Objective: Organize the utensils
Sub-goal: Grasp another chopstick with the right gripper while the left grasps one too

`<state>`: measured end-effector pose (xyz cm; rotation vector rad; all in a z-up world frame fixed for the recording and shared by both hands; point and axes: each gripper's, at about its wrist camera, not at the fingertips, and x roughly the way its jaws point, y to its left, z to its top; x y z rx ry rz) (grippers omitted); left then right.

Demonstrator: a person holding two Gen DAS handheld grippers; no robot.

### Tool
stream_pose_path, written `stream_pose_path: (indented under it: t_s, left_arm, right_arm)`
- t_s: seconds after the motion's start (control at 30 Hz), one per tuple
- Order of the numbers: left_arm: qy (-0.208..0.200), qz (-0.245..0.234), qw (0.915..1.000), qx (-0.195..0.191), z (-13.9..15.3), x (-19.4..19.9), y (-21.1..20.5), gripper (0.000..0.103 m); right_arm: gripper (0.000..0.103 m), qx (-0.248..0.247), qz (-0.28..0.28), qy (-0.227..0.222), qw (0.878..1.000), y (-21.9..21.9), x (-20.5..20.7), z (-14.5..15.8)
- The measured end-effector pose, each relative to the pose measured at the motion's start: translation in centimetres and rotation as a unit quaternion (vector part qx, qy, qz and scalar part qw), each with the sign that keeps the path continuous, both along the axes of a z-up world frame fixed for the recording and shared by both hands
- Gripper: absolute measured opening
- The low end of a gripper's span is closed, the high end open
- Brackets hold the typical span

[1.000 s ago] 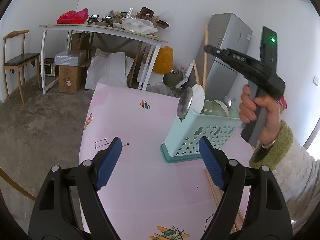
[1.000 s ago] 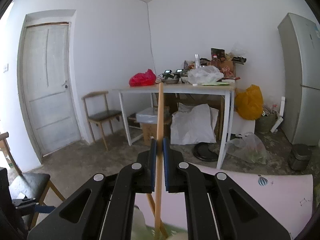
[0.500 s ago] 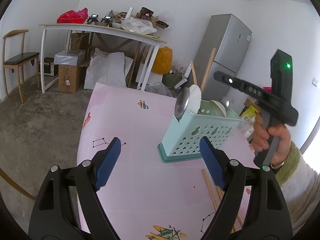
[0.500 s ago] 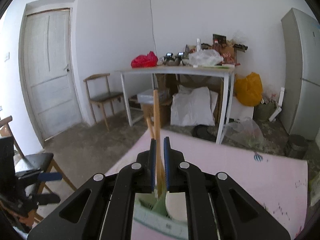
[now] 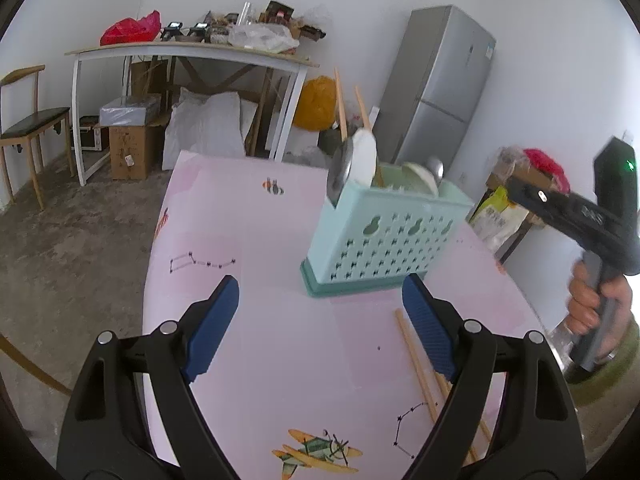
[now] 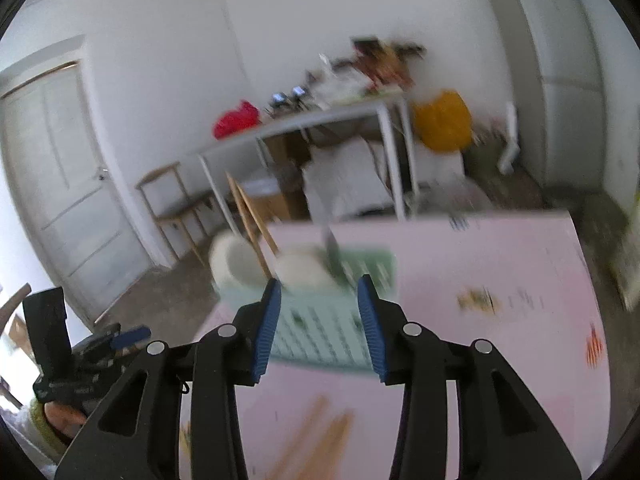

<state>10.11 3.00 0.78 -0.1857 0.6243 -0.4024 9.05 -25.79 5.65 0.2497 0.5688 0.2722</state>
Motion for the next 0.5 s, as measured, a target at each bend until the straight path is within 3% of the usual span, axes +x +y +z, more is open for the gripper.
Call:
stream_pose_path:
  t_s: [0.27, 0.37, 0.5]
  left_arm:
    - [0.077, -0.009, 0.9930, 0.089, -3.4, 0.0, -3.2, 0.080]
    - [0.106, -0.020, 0.9878, 0.112, -4.9, -0.2, -4.5, 0.080]
    - [0.133, -0.033, 0.9824, 0.126, -6.5, -0.4, -5.9, 0.080]
  right_arm:
    - [0.039, 0.003, -0.023, 0.174, 0.985, 0.0, -3.5, -8.6]
    - [0.039, -0.003, -0.019, 0.207, 0.978, 1.2, -4.4, -11.0]
    - [0.028, -0.035, -0.014, 0.231, 0.972, 2.7, -4.7, -12.8]
